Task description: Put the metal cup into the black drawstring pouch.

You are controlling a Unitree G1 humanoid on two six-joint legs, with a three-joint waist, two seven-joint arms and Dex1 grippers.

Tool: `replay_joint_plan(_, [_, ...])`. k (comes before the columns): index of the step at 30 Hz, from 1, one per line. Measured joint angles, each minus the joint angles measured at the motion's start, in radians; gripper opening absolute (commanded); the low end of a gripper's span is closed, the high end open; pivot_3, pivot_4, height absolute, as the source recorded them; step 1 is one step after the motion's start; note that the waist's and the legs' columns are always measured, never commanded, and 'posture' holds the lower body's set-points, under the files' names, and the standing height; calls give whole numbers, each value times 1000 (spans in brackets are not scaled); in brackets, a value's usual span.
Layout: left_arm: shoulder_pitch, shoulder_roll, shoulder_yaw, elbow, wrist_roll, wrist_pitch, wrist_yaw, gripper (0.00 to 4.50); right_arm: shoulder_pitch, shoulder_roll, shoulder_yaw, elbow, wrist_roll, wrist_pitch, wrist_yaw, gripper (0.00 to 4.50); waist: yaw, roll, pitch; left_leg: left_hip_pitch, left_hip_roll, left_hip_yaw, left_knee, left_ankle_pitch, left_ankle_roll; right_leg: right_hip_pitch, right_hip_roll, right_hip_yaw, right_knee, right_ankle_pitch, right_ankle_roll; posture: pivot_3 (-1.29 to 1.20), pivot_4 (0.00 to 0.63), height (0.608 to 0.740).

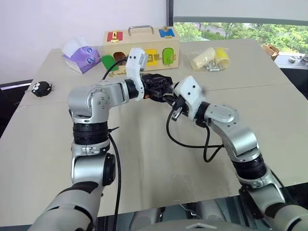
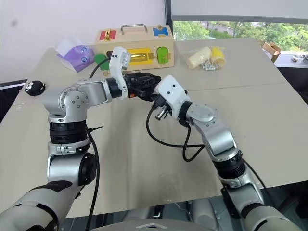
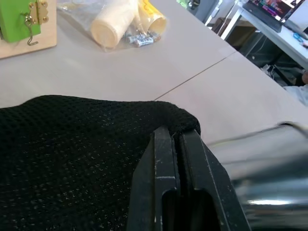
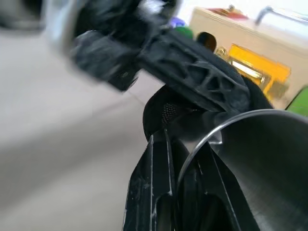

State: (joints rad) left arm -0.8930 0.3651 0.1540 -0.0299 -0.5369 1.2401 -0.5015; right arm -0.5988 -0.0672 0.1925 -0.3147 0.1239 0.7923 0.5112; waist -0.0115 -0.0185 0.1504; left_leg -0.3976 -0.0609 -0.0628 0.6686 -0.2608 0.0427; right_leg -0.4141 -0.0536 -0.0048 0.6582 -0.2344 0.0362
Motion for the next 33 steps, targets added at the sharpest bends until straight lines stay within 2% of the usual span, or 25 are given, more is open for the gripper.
replay_joint_plan(2, [0, -2, 2, -1, -6, 0, 5, 0, 2, 107, -107, 9, 74, 86, -73, 50, 0, 0, 0, 0, 0, 0, 0, 0, 0, 0, 0, 0, 1, 0, 0, 0, 150, 740])
replay_joint_plan(5, [1, -5, 0, -1, -9, 0, 8, 0, -3, 199, -228, 28, 157, 143, -147, 50, -1, 1, 0, 0, 0, -1, 0, 0, 0, 0, 0, 0, 1, 0, 0, 0, 150, 740])
replay_joint_plan(8, [19, -5, -7, -4, -17, 10, 13, 0, -10, 206, -396, 77, 334, 212, -262, 50, 2, 1, 0, 0, -1, -1, -1, 0, 0, 0, 0, 1, 0, 0, 0, 0, 150, 740])
replay_joint_plan(11, [31, -6, -9, -4, -18, 18, 23, 0, -11, 207, -472, 115, 473, 245, -355, 50, -4, 1, 0, 0, -1, 0, -2, 0, 0, -1, 0, 2, 1, 0, 0, 0, 150, 740])
replay_joint_plan(14, [31, -6, -9, -4, -20, 19, 25, 0, -12, 207, -482, 151, 556, 252, -416, 50, -8, 1, 0, 0, 0, 0, -5, 1, -1, -3, 1, 2, 1, 0, 0, 0, 150, 740])
replay_joint_plan(20, [30, -2, -6, -4, -31, 19, 26, 0, -17, 203, -294, 217, 509, 175, -406, 50, -17, 1, 0, 0, 0, 2, -5, 1, -1, -4, 1, 3, 1, 0, 0, 0, 150, 740])
replay_joint_plan(24, [24, 4, 2, -7, -36, 17, 27, 0, -61, 157, -121, 240, 379, 38, -323, 50, -19, 0, 0, 0, -1, 1, -4, 1, -1, -3, 1, 3, 0, 0, 0, 0, 150, 740])
replay_joint_plan(30, [24, 18, 0, -10, -36, 17, 27, 0, -42, 83, -14, 248, 268, -99, -241, 50, -19, 0, 0, 0, 0, 1, -4, 1, -1, -3, 1, 3, 0, 0, 0, 0, 150, 740])
replay_joint_plan(33, [24, 23, -2, 0, -33, 7, 27, 0, -30, -8, 42, 237, 183, -208, -175, 50, -19, 0, 0, 0, -1, 1, -4, 1, -1, -3, 1, 3, 0, 0, 0, 0, 150, 740])
